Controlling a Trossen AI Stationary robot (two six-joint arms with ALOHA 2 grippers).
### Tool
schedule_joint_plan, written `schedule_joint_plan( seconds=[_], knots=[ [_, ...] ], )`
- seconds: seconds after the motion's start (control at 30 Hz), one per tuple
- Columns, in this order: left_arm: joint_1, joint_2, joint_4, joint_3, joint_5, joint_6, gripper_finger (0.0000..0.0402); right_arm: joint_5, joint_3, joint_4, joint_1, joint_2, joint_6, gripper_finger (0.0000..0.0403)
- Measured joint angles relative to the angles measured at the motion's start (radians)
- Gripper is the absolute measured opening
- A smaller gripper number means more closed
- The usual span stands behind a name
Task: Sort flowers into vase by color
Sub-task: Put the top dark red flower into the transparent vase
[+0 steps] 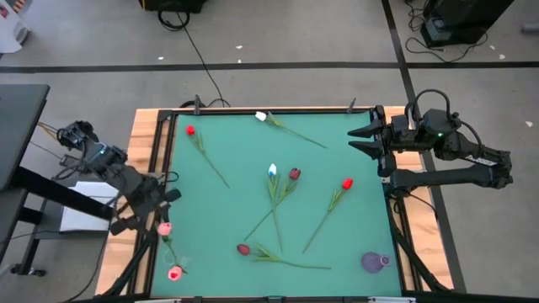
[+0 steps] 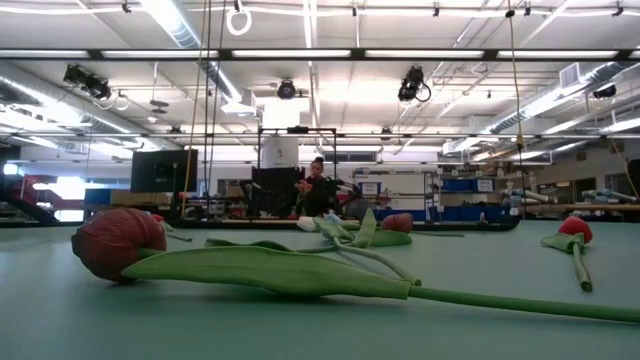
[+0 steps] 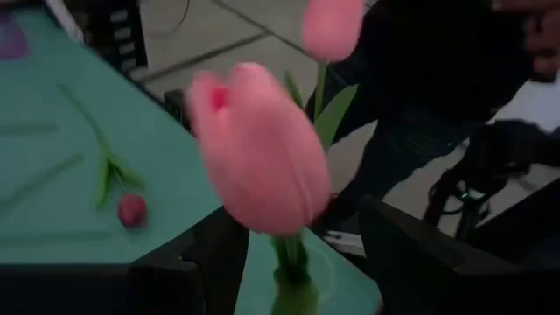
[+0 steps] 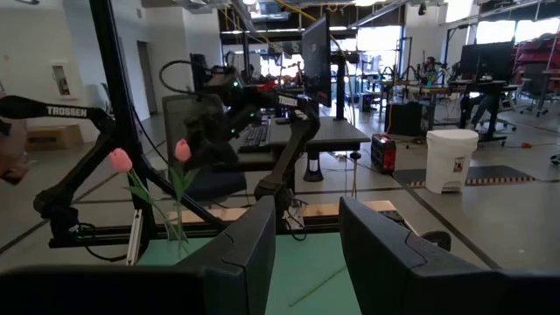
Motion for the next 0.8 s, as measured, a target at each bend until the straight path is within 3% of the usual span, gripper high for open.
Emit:
schedule_joint_plan(
  seconds=[0.13, 0.27, 0.57, 0.8],
  knots=[
    [0.0, 0.002, 0.026, 0.041, -0.008, 0.105, 0.022, 0.0, 0.0, 0.0, 0.0, 0.0, 0.0, 0.0137],
    [0.008, 0.002, -0.05, 0.107, -0.035, 0.139, 0.022, 0.0, 0.0, 0.0, 0.0, 0.0, 0.0, 0.0137],
    [0.07, 0.05, -0.223, 0.297, -0.145, 0.074, 0.0219, 0.0, 0.0, 0.0, 0.0, 0.0, 0.0, 0.0137],
    [0.207, 0.191, -0.209, 0.425, -0.434, -0.121, 0.0219, 0.0, 0.0, 0.0, 0.0, 0.0, 0.0, 0.0137]
  ],
)
